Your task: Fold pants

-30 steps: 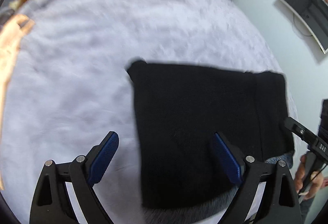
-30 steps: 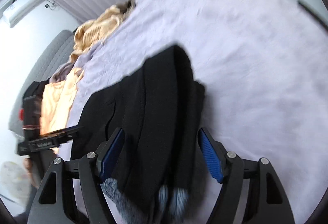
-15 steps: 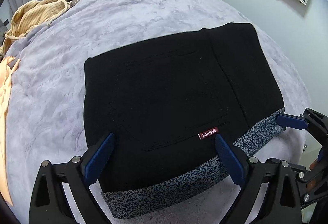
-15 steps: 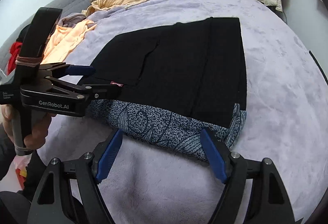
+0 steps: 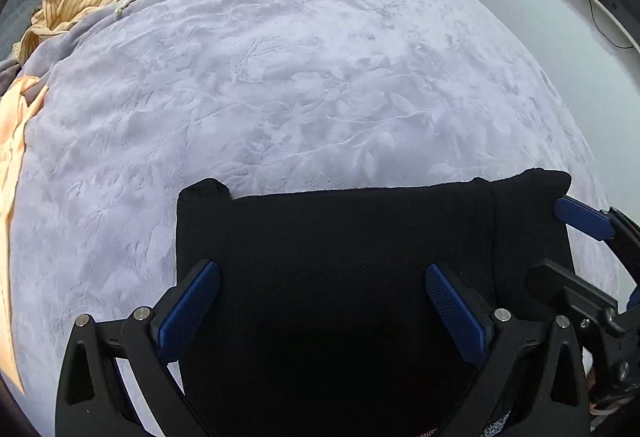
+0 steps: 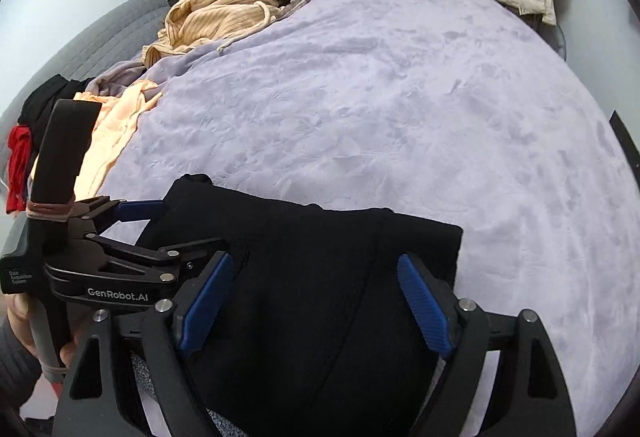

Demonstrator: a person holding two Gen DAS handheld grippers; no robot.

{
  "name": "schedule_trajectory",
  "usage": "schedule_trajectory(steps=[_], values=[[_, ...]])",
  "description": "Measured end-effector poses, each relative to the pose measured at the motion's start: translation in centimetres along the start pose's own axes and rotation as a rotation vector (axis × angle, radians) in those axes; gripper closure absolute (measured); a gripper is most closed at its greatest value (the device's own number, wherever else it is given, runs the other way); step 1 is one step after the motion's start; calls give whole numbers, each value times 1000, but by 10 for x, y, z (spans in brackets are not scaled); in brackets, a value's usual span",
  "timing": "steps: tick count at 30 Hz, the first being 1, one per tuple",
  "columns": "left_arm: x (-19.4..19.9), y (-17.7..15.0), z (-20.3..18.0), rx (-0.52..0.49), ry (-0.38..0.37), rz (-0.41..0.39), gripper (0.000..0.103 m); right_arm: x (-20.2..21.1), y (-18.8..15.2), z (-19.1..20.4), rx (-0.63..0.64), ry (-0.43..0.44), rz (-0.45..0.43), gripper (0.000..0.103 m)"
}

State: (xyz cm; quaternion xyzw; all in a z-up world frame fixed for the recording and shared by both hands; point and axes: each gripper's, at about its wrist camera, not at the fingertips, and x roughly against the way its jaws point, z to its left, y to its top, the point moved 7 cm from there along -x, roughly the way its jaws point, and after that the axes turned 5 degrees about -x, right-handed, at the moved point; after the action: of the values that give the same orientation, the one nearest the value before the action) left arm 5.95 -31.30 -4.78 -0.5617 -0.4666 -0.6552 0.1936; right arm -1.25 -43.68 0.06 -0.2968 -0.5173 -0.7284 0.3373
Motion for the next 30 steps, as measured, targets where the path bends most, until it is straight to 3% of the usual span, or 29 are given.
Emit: schedule_trajectory(steps=[3, 7, 12, 15, 18, 21, 23, 25, 28, 30], values=[[-11, 3, -3, -30, 7, 24, 0, -22, -3, -10, -47, -2, 44, 6], [-24, 4, 1, 3, -35, 35, 0, -43, -6, -18, -41, -40, 88, 2], [-26, 4, -3, -21, 0, 1, 0, -55, -10, -28, -70, -59, 110, 2], [2, 0, -2, -15, 32, -36, 0, -27, -9, -25, -86, -159, 66, 2], [34, -13, -4, -38, 40, -118, 0, 14, -14, -6, -58, -145, -34, 2], [41, -29, -4, -48, 77, -137, 0, 27, -20, 5, -3, -280, -55, 2], [31, -36, 0, -36, 111, -114, 0, 21, -16, -1, -20, -351, -43, 2], [20, -44, 2, -9, 92, -81, 0, 7, -8, -11, -86, -372, -12, 2], [18, -49, 5, 7, 86, -95, 0, -24, 0, -25, -100, -444, 67, 2], [18, -55, 6, 10, 94, -85, 0, -40, -9, -31, -123, -426, 121, 2]])
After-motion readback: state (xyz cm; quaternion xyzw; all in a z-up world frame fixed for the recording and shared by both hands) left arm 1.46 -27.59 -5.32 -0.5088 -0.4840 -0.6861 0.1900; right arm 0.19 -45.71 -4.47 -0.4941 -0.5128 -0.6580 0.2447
